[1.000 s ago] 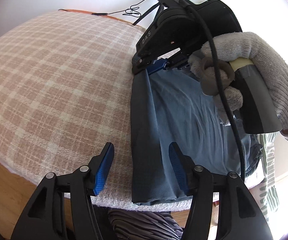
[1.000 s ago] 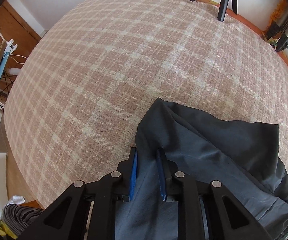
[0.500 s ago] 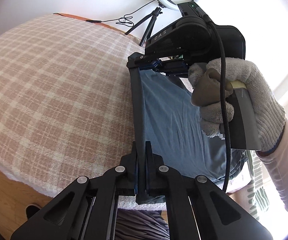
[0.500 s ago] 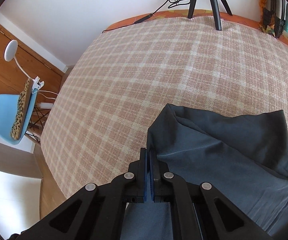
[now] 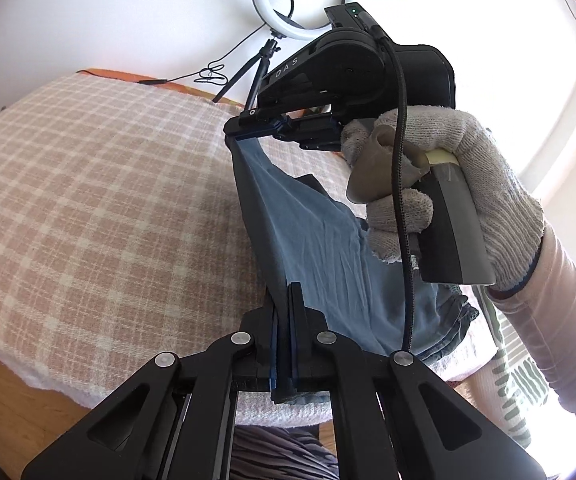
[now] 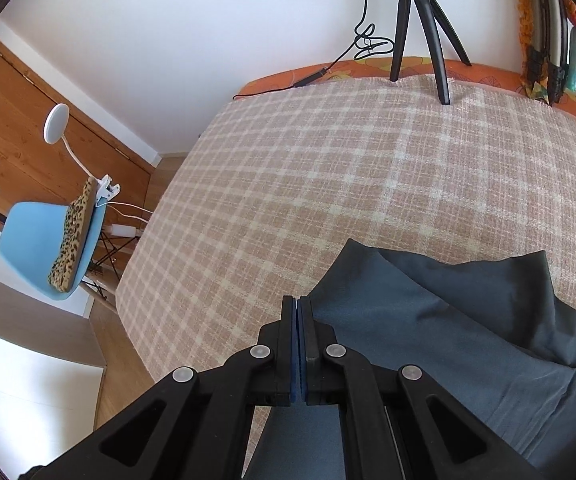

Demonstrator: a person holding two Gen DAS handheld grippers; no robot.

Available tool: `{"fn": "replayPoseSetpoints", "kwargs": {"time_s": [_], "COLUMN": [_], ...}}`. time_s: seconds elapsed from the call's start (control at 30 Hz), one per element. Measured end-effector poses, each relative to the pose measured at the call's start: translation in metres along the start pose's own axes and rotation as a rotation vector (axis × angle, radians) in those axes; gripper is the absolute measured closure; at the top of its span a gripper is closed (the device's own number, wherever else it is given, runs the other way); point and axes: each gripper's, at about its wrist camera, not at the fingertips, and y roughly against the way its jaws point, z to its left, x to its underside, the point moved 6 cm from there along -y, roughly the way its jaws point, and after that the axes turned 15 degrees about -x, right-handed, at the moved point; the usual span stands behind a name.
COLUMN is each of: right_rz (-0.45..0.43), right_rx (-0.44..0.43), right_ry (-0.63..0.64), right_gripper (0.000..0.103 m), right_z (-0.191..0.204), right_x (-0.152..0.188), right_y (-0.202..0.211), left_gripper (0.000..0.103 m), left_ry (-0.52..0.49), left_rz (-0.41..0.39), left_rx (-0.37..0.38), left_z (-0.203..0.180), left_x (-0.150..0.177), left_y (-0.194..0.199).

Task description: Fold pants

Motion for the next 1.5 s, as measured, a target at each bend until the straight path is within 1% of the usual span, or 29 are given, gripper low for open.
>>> {"fn": "replayPoseSetpoints", "kwargs": {"time_s": [0.07, 0.13, 0.17, 0.2, 0.27, 0.33, 0.47, 0.6, 0.67, 0.7, 0.73, 0.77, 0.83, 0.9, 1.0, 1.17, 1.3, 1.5], "right_rz": [0.011, 0.037, 0.063, 0.092, 0.141, 0.2, 0.311, 0.387, 0.404, 0.412, 0.407, 0.397, 0.361, 0.302, 0.191, 0.023, -0.08, -0.201], "right_rx": [0.027, 0.088, 0.117, 0.128, 0.14, 0.188, 0.242, 0.337, 0.357, 0.361, 0.358, 0.348, 0.326, 0.277, 0.182, 0.08, 0.069, 0.091], "right_ry": [-0.003, 0.01, 0.009, -0.001, 0.006, 0.046, 0.112, 0.168, 0.178, 0.181, 0.178, 0.175, 0.17, 0.141, 0.079, 0.01, -0.02, -0.072], "right_gripper": [0.099, 0.095, 0.082, 0.063, 0.062, 0.061, 0.059, 0.059, 0.06, 0.063, 0.075, 0.08, 0.095, 0.1, 0.102, 0.103, 0.103, 0.103], "right_z": [-0.005, -0.014, -0.018, -0.021, -0.023, -0.02, -0.009, -0.008, -0.011, -0.012, -0.014, -0.015, -0.017, -0.019, -0.019, -0.021, -0.035, -0.069], "right_x": [0.0, 0.0, 0.001, 0.002, 0.006, 0.012, 0.025, 0.033, 0.035, 0.037, 0.038, 0.038, 0.035, 0.032, 0.026, 0.022, 0.026, 0.043], "right_y": [0.0, 0.001, -0.001, -0.003, -0.009, -0.018, -0.044, -0.066, -0.071, -0.071, -0.069, -0.066, -0.056, -0.038, 0.0, 0.069, 0.121, 0.191], "left_gripper": [0.1, 0.1, 0.1, 0.1, 0.1, 0.1, 0.1, 0.1, 0.1, 0.1, 0.1, 0.1, 0.1, 0.1, 0.1, 0.1, 0.1, 0.1], "left_ry": [0.003, 0.014, 0.011, 0.009, 0.008, 0.013, 0.007, -0.025, -0.032, -0.032, -0.031, -0.03, -0.036, -0.045, -0.054, -0.093, -0.145, -0.201], "left_rz": [0.011, 0.026, 0.028, 0.028, 0.024, 0.022, 0.017, 0.018, 0.024, 0.026, 0.031, 0.038, 0.043, 0.046, 0.05, 0.032, 0.028, 0.037], "left_rx": [0.003, 0.007, 0.006, 0.009, 0.011, 0.014, 0.027, 0.03, 0.034, 0.034, 0.039, 0.045, 0.052, 0.061, 0.09, 0.147, 0.206, 0.297], "left_z": [-0.001, 0.0, -0.001, -0.003, -0.006, -0.007, -0.014, -0.024, -0.026, -0.027, -0.027, -0.028, -0.031, -0.035, -0.044, -0.074, -0.109, -0.16], "left_x": [0.001, 0.004, 0.005, 0.007, 0.008, 0.008, 0.008, 0.012, 0.014, 0.015, 0.015, 0.015, 0.015, 0.014, 0.012, 0.007, 0.005, 0.007], "left_y": [-0.003, -0.008, -0.009, -0.01, -0.01, -0.013, -0.015, -0.015, -0.016, -0.016, -0.017, -0.017, -0.016, -0.014, -0.011, -0.001, 0.003, 0.004]}}
